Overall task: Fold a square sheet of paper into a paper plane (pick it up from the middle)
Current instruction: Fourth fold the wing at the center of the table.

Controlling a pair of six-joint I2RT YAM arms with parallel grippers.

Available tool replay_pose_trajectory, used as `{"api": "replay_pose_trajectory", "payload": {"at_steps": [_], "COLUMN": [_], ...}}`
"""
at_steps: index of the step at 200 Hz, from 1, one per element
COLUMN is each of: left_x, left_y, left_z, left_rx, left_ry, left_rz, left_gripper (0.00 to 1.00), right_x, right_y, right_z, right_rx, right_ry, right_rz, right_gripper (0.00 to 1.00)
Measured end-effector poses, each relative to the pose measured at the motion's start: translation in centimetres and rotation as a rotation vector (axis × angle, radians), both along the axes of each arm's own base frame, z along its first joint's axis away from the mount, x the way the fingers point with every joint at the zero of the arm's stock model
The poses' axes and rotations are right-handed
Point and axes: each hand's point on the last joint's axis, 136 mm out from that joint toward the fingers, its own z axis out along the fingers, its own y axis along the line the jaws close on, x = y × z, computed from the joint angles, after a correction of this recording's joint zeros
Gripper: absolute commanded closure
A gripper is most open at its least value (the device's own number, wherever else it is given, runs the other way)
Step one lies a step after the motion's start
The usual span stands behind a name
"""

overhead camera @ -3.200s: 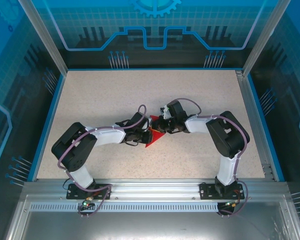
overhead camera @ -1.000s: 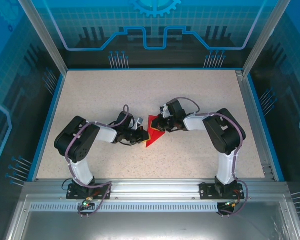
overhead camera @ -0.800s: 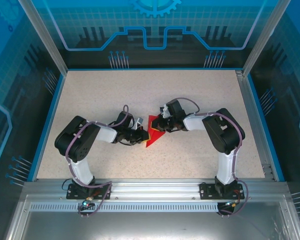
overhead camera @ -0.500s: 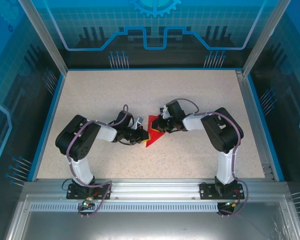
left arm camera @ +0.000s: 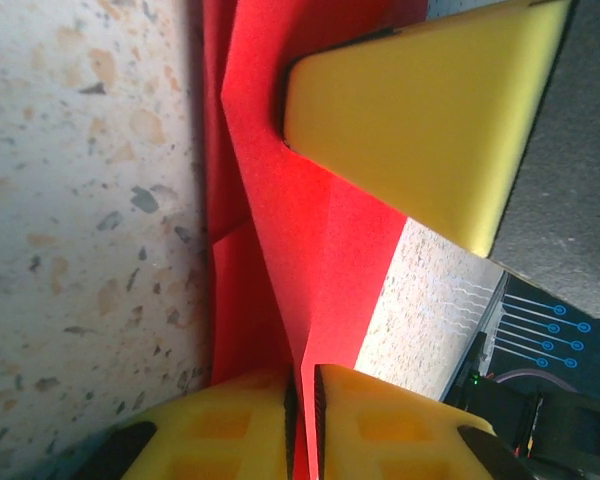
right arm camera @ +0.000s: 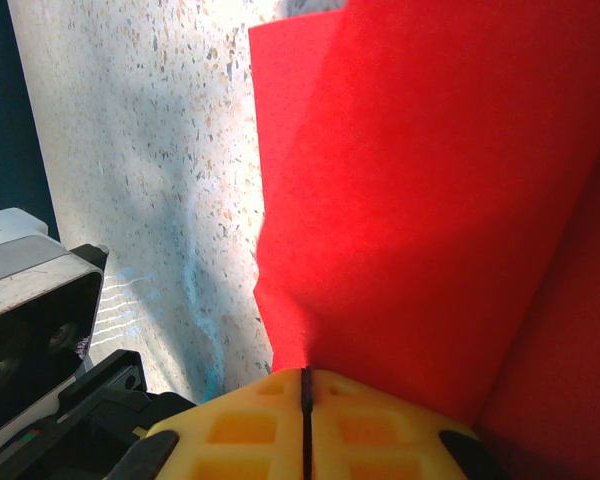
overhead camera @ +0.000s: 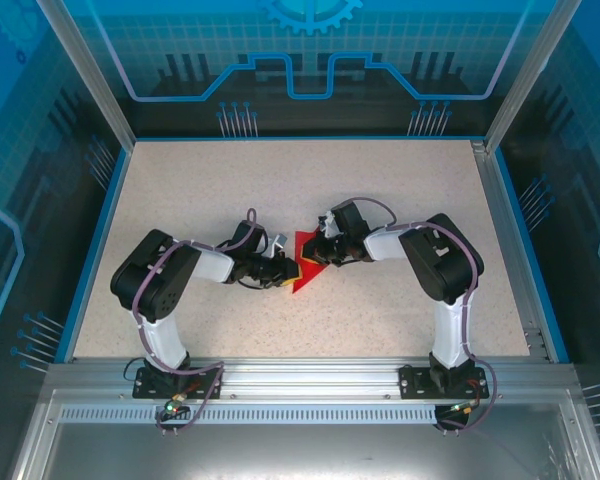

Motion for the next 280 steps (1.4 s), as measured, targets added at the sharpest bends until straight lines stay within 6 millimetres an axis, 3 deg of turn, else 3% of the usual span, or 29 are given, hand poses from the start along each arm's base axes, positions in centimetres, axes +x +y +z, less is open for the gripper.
{"api": "replay_pose_trajectory", "payload": {"at_steps": [114,204,280], "left_x": [-0.5,-1.1,-1.6], "left_y": [0.3,0.6,0.8], "left_z": [0.1,0.0,-0.3], "left_rx": [0.017,0.038,0.07], "left_ry": [0.035,0.077,0.098], "left_rz": [0.008,0.009,-0.005], "left_gripper": [0.83,0.97,0.87], "right_x": [0.0,-0.2,-0.6], "right_y": [0.0,0.1,0.3], "right_z": [0.0,-0.1,-0.1], "right_rx": [-0.001,0.006,0.015], "right_ry": [-0.002,0.003,0.01], "right_rz": [0.003,0.015,0.034], "right_gripper": [0.92,0.92,0.92]}}
